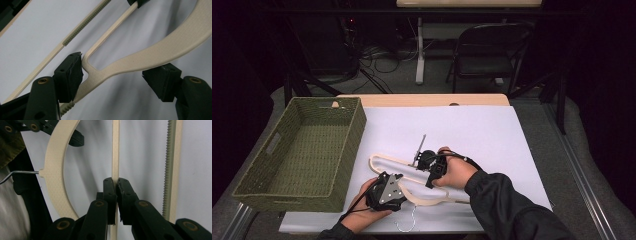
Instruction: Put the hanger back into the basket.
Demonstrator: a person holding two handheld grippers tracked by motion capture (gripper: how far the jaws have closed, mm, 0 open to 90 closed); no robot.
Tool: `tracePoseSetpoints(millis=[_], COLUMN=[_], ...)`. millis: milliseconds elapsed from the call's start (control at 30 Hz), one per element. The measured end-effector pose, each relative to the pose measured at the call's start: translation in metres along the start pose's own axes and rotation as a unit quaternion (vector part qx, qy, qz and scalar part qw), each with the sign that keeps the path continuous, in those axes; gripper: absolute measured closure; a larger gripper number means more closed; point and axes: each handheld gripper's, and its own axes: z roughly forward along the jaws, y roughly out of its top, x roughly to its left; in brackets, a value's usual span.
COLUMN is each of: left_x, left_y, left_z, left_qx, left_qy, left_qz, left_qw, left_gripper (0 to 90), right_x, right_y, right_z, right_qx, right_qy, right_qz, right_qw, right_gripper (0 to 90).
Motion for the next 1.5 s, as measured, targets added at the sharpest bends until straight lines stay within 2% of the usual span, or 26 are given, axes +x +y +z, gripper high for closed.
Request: tracePoseSetpoints(millis=[233,333,367,467,500,700,733,800,833,867,1100,1133,1167,1233,1300,1367,1400,1467,1500], left_x=[0.002,0.002,0.002,0.004,0.005,0.008,0.008,0.009,0.01,0.01,0.012,0.012,0.013,0.014,0.014,0.014,0.014,0.014,0.014], left_y=[0.001,0.001,0.001,0.001,0.001,0.002,0.002,0.002,0.002,0.002,0.004,0.005,0.005,0.006,0.005,0.005,0.005,0.005,0.006], left_z=[0.003,0.004,0.004,0.004,0.004,0.004,0.004,0.004,0.004,0.005,0.006,0.006,0.006,0.006,0.006,0.007,0.007,0.007,0.007], left_qx=[0.0,-0.003,-0.003,-0.004,-0.008,-0.002,-0.004,-0.003,0.001,-0.001,0.008,0.006,0.008,0.008,0.011,0.012,0.013,0.014,0.014], left_qy=[-0.004,-0.005,-0.004,-0.002,-0.004,-0.008,-0.007,-0.009,-0.011,-0.012,-0.013,-0.013,-0.016,-0.015,-0.018,-0.019,-0.02,-0.02,-0.021], left_qz=[-0.006,-0.008,-0.008,-0.008,-0.015,-0.028,-0.034,-0.035,-0.039,-0.04,-0.046,-0.05,-0.051,-0.053,-0.051,-0.051,-0.05,-0.051,-0.052], left_qw=[1.0,1.0,1.0,1.0,0.9999,0.9996,0.9994,0.9994,0.9992,0.9991,0.9988,0.9986,0.9985,0.9984,0.9985,0.9985,0.9984,0.9984,0.9983], left_gripper=[33.1,33.6,33.9,37.0,39.5,43.1,44.1,46.0,46.9,51.6,52.2,52.3,52.4,52.5,52.4,52.4,52.4,52.4,52.3], right_x=[-0.001,-0.002,-0.001,0.0,0.001,0.002,0.001,0.0,0.0,-0.001,-0.002,-0.002,-0.002,-0.002,-0.002,-0.001,0.001,0.002,0.005], right_y=[0.0,0.001,0.0,0.001,0.002,0.003,0.004,0.003,0.002,0.0,-0.003,-0.003,-0.004,-0.006,-0.014,-0.018,-0.026,-0.03,-0.039], right_z=[0.001,-0.001,0.001,0.003,0.003,0.004,0.003,0.004,0.006,0.008,0.009,0.007,0.008,0.004,-0.007,-0.013,-0.019,-0.023,-0.028], right_qx=[0.0,0.012,0.001,0.0,-0.001,-0.001,0.01,0.006,-0.006,-0.006,-0.015,-0.005,-0.02,-0.029,-0.051,-0.047,-0.075,-0.084,-0.092], right_qy=[-0.001,0.0,0.002,0.002,0.005,0.005,0.004,0.001,0.004,0.005,0.009,0.008,0.006,0.003,-0.012,-0.019,-0.029,-0.031,-0.037], right_qz=[0.0,-0.001,0.002,-0.001,-0.003,-0.003,-0.005,-0.006,-0.001,-0.003,0.002,0.001,0.005,0.008,0.006,0.007,0.005,0.008,0.006], right_qw=[1.0,0.9999,1.0,1.0,1.0,1.0,0.9999,1.0,1.0,1.0,0.9998,1.0,0.9998,0.9995,0.9986,0.9987,0.9967,0.9959,0.995], right_gripper=[85.2,85.2,85.2,85.2,85.1,85.0,85.0,84.9,84.7,84.8,84.7,84.4,83.0,79.1,76.4,75.1,73.4,73.0,71.7])
